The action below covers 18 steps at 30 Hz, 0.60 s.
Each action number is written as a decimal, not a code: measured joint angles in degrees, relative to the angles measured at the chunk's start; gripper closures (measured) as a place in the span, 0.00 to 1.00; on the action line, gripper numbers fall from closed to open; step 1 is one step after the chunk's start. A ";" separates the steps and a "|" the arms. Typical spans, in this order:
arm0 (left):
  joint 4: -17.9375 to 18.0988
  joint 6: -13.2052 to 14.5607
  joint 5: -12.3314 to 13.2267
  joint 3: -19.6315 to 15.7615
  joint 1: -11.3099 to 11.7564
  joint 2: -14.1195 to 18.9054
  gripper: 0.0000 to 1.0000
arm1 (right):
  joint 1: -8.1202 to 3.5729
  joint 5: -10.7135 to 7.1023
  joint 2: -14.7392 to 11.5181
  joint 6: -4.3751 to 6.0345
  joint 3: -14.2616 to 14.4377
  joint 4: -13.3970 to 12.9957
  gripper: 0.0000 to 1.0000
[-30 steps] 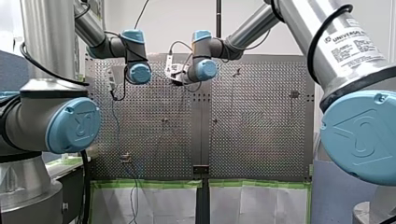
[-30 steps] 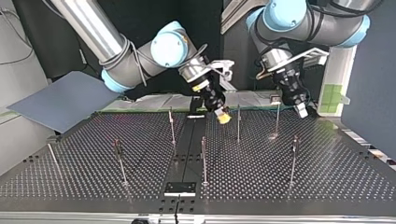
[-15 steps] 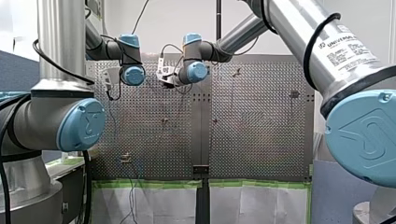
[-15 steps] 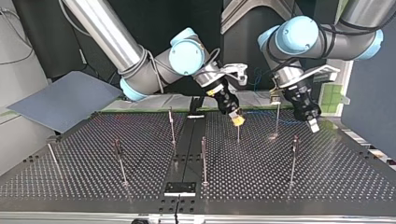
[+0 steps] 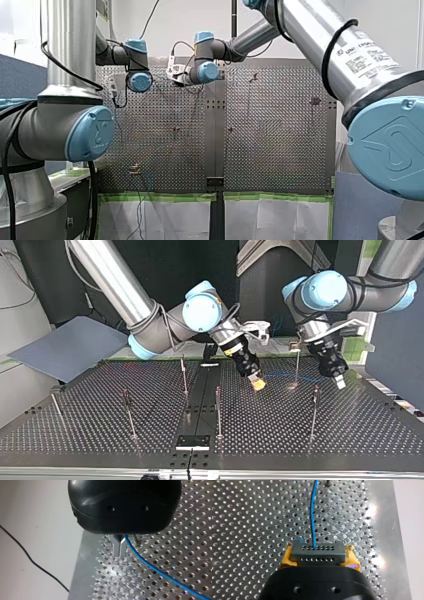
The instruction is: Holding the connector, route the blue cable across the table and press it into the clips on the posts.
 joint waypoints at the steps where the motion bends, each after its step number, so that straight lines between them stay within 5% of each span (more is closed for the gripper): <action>1: 0.15 -0.23 0.47 0.09 0.24 -0.33 1.00 | -0.04 -0.02 0.27 0.03 -0.50 0.05 1.00; 18: 1.99 -2.83 6.74 1.33 3.37 -1.34 1.00 | -0.65 -0.29 3.35 -0.49 -8.96 -0.30 1.00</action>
